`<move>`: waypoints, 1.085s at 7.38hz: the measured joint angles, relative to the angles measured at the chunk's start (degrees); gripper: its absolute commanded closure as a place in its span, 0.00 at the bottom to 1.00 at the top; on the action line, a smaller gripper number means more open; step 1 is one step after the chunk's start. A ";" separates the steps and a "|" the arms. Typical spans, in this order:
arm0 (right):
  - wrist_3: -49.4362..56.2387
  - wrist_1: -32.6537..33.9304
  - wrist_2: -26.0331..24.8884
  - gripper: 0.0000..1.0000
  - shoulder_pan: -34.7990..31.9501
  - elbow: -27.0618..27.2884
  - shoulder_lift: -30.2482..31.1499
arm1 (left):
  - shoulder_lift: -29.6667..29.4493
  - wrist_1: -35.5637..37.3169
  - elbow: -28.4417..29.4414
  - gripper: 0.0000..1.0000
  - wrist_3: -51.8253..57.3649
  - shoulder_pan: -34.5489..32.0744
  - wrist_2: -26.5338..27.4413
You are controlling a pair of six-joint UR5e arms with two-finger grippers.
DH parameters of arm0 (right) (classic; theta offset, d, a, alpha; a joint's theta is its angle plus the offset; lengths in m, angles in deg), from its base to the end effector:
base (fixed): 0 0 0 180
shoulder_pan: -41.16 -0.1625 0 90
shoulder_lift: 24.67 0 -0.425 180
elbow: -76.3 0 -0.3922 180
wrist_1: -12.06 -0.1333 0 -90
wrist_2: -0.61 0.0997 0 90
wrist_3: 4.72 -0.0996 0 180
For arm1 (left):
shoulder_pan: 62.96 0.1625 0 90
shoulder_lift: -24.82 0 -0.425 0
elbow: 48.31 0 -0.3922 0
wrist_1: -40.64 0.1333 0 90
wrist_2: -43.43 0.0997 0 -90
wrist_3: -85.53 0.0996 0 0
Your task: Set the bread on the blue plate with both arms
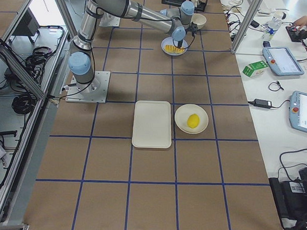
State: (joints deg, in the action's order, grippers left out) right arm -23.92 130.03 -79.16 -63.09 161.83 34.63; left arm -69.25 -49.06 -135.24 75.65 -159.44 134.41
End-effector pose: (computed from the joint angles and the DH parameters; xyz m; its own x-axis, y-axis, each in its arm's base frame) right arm 0.3116 -0.6136 0.2597 -0.9804 0.0849 -0.1776 0.0809 0.9963 0.0297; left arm -0.1895 -0.5026 0.4788 -0.9981 -0.0591 -0.0189 -0.0593 0.9982 0.0091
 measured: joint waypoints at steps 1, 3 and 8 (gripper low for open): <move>3.40 -5.91 -3.54 0.00 1.92 -3.15 1.50 | 0.08 -0.22 0.01 0.00 0.14 -0.01 0.14; 13.12 -16.00 -7.33 0.00 7.94 -5.70 7.82 | 0.12 -0.32 0.08 0.00 0.21 0.10 0.26; 21.35 -27.88 -7.28 0.00 13.67 1.02 26.92 | 0.14 -0.04 0.39 0.00 0.32 0.29 0.32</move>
State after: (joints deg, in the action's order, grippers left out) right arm -2.57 102.15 -86.44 -49.42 162.85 61.55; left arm -69.11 -49.10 -134.85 75.97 -159.15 134.73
